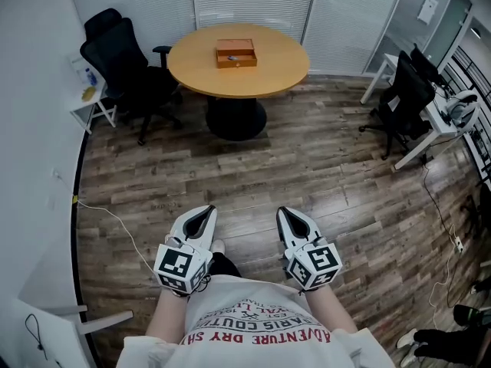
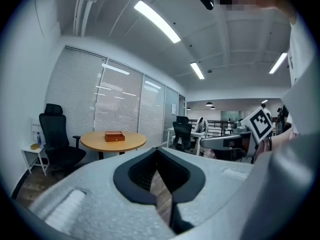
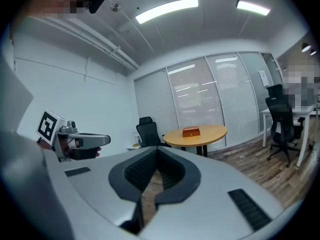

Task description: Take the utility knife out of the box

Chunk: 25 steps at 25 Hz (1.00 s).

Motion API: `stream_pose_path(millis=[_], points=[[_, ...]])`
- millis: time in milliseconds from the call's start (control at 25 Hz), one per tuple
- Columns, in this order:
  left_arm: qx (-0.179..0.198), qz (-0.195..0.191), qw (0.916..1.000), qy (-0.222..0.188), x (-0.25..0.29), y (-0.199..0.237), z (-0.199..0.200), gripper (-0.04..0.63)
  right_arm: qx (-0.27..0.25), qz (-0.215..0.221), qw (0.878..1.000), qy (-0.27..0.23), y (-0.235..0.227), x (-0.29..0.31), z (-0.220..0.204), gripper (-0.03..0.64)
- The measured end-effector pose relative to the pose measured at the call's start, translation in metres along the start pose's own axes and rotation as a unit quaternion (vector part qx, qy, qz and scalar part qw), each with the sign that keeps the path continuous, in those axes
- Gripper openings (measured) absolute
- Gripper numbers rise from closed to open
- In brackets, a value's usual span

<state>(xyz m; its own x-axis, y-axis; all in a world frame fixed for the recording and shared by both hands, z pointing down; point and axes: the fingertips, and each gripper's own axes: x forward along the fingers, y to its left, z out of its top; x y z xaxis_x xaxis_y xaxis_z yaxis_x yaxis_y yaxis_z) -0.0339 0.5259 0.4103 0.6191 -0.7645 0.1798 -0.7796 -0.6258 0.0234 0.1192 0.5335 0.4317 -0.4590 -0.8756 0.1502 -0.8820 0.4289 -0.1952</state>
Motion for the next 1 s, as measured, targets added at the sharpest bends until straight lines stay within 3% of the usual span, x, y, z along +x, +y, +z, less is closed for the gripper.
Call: stream_pose_path(millis=[280, 520, 760, 1000], points=[[0.009, -0.037, 0.9992, -0.012, 0.053, 0.053, 0.019, -0.005, -0.001, -0.036, 0.999, 0.007, -0.022, 0.064, 0.012, 0.008], [0.011, -0.048, 0.9987, -0.016, 0.101, 0.140, 0.035, -0.005, 0.003, -0.058, 0.998, 0.012, -0.032, 0.153, 0.026, 0.008], [0.004, -0.072, 0.9973, -0.014, 0.131, 0.198, 0.049, -0.006, 0.004, -0.057, 0.998, 0.020, -0.029, 0.228, 0.041, 0.008], [-0.024, -0.062, 0.9978, 0.002, 0.160, 0.234, 0.035, -0.005, -0.012, -0.044, 0.998, 0.040, -0.040, 0.284, 0.038, 0.008]])
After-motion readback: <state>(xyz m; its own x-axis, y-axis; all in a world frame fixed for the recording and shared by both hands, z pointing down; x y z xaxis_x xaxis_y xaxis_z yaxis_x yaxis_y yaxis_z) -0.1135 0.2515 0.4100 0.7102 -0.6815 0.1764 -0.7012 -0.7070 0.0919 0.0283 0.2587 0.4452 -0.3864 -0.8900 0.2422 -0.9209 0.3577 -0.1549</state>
